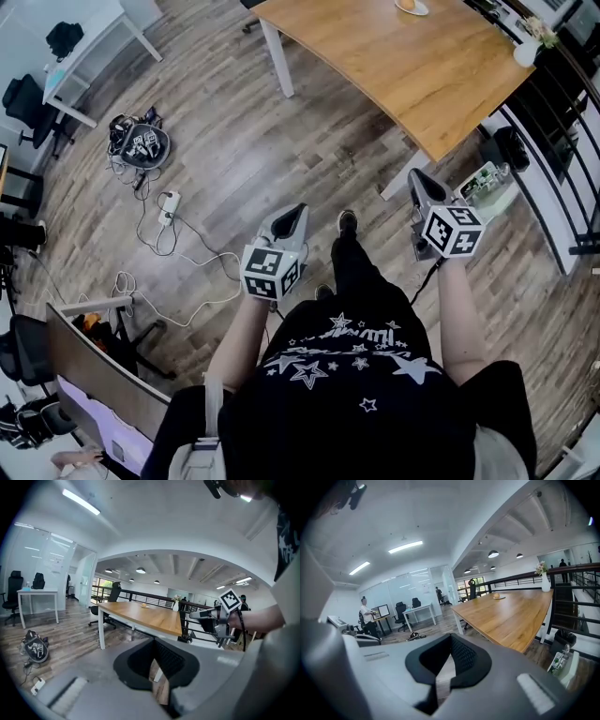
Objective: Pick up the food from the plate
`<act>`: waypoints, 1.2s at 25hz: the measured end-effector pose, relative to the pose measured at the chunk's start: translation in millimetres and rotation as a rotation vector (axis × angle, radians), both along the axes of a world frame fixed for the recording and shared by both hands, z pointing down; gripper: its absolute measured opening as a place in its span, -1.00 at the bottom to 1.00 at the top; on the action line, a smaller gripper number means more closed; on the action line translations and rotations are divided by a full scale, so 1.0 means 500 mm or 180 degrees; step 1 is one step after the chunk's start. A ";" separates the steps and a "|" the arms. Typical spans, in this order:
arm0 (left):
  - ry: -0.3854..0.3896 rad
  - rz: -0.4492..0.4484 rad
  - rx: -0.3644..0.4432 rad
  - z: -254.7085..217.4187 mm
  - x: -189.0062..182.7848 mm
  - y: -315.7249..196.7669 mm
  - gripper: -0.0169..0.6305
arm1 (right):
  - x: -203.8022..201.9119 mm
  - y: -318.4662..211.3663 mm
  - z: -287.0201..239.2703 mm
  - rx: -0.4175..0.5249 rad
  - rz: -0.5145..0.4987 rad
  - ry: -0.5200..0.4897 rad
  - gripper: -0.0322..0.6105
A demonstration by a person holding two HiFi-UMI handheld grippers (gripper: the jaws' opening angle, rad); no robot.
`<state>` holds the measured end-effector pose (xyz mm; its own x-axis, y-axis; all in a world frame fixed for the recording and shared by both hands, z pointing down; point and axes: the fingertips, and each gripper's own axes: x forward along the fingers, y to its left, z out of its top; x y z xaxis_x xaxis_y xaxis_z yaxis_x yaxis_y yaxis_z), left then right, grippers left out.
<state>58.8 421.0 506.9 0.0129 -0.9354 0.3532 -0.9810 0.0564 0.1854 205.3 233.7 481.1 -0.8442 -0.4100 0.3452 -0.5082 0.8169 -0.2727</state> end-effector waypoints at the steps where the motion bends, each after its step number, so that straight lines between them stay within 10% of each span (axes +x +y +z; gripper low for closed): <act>1: -0.0006 -0.0007 -0.0002 0.000 -0.008 -0.012 -0.94 | -0.007 -0.016 0.005 -0.0009 0.0006 0.0003 -0.90; 30: 0.0017 0.0034 -0.0120 -0.034 -0.227 -0.628 -0.94 | -0.175 -0.684 -0.031 -0.0108 0.0375 -0.0242 -0.90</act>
